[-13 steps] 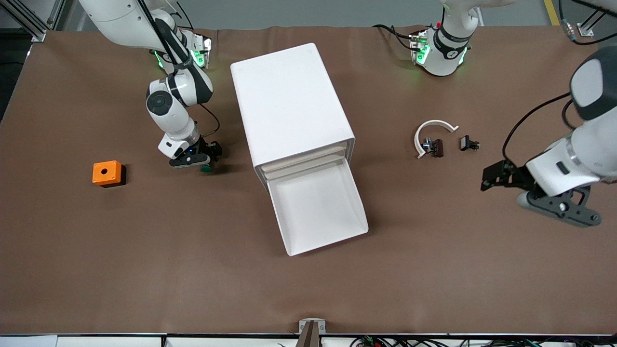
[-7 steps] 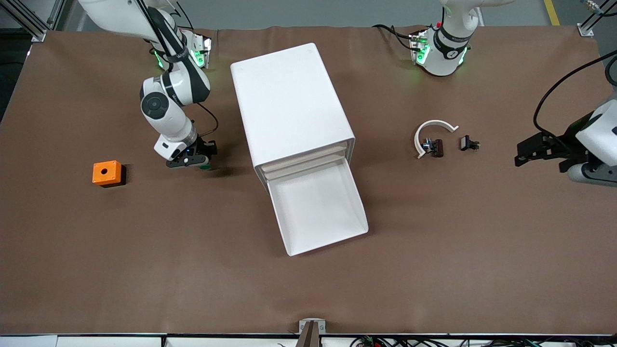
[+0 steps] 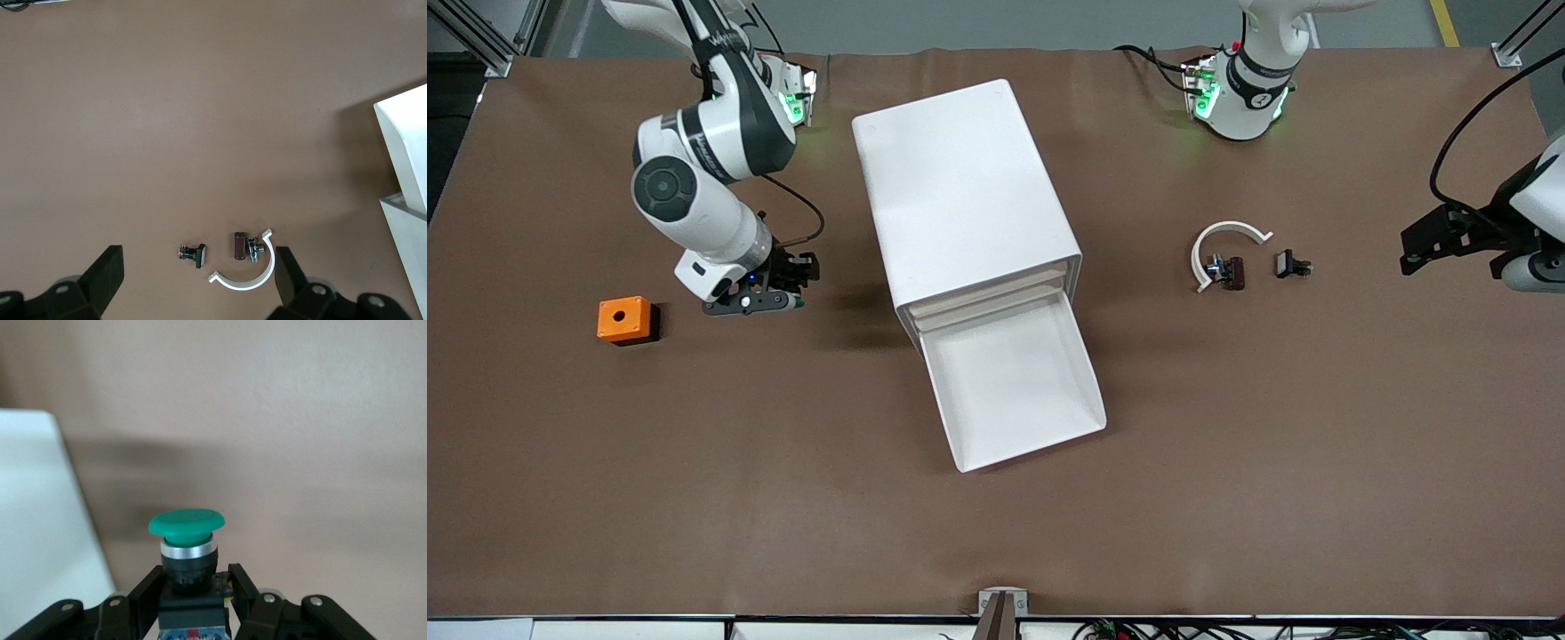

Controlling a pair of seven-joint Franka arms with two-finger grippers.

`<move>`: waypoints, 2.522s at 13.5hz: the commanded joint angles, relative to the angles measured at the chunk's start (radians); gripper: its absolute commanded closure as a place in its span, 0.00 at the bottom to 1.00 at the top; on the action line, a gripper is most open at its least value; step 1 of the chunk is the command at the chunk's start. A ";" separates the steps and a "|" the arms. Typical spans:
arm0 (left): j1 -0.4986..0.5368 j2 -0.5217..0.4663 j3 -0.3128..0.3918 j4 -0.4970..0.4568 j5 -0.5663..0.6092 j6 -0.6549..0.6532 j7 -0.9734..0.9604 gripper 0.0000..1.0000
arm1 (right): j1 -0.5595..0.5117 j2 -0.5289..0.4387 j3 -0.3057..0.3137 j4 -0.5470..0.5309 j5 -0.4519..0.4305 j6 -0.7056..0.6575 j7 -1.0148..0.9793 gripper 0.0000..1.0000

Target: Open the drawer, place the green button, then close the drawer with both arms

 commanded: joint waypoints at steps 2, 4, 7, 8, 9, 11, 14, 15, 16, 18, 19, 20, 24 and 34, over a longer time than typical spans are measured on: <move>0.001 -0.024 -0.006 -0.023 0.008 -0.007 0.028 0.00 | 0.038 0.045 0.004 0.199 0.077 -0.119 0.154 1.00; 0.003 -0.021 -0.006 -0.020 -0.009 -0.001 0.028 0.00 | 0.087 0.121 0.004 0.317 0.101 -0.128 0.313 1.00; 0.001 -0.020 -0.004 -0.019 -0.017 0.002 0.026 0.00 | 0.146 0.270 0.005 0.524 0.130 -0.137 0.531 1.00; 0.001 -0.020 -0.004 -0.019 -0.017 0.005 0.026 0.00 | 0.155 0.328 0.004 0.612 0.152 -0.165 0.586 1.00; 0.001 -0.018 -0.004 -0.019 -0.017 0.008 0.026 0.00 | 0.166 0.399 0.004 0.708 0.170 -0.201 0.643 1.00; 0.001 -0.016 -0.004 -0.019 -0.017 0.010 0.026 0.00 | 0.167 0.505 0.005 0.882 0.179 -0.257 0.758 1.00; 0.000 -0.012 -0.006 -0.019 -0.017 0.010 0.025 0.00 | 0.167 0.547 0.004 0.950 0.176 -0.294 0.785 1.00; 0.000 -0.010 -0.006 -0.019 -0.017 0.010 0.025 0.00 | 0.167 0.547 0.004 0.948 0.175 -0.303 0.783 1.00; -0.002 -0.010 -0.006 -0.019 -0.017 0.011 0.023 0.00 | 0.167 0.547 0.002 0.948 0.173 -0.304 0.788 1.00; -0.002 -0.010 -0.006 -0.019 -0.017 0.013 0.023 0.00 | 0.167 0.547 0.002 0.951 0.176 -0.297 0.827 1.00; -0.002 -0.010 -0.004 -0.019 -0.017 0.014 0.023 0.00 | 0.166 0.548 0.004 0.956 0.178 -0.289 0.873 1.00; -0.002 -0.010 -0.006 -0.019 -0.017 0.014 0.023 0.00 | 0.166 0.554 0.004 0.964 0.178 -0.275 0.916 1.00; 0.000 -0.010 -0.006 -0.021 -0.017 0.016 0.023 0.00 | 0.189 0.623 0.004 1.053 0.178 -0.236 1.108 1.00; 0.000 -0.015 -0.004 -0.021 -0.015 0.013 0.026 0.00 | 0.319 0.740 -0.050 1.059 0.166 0.005 1.461 1.00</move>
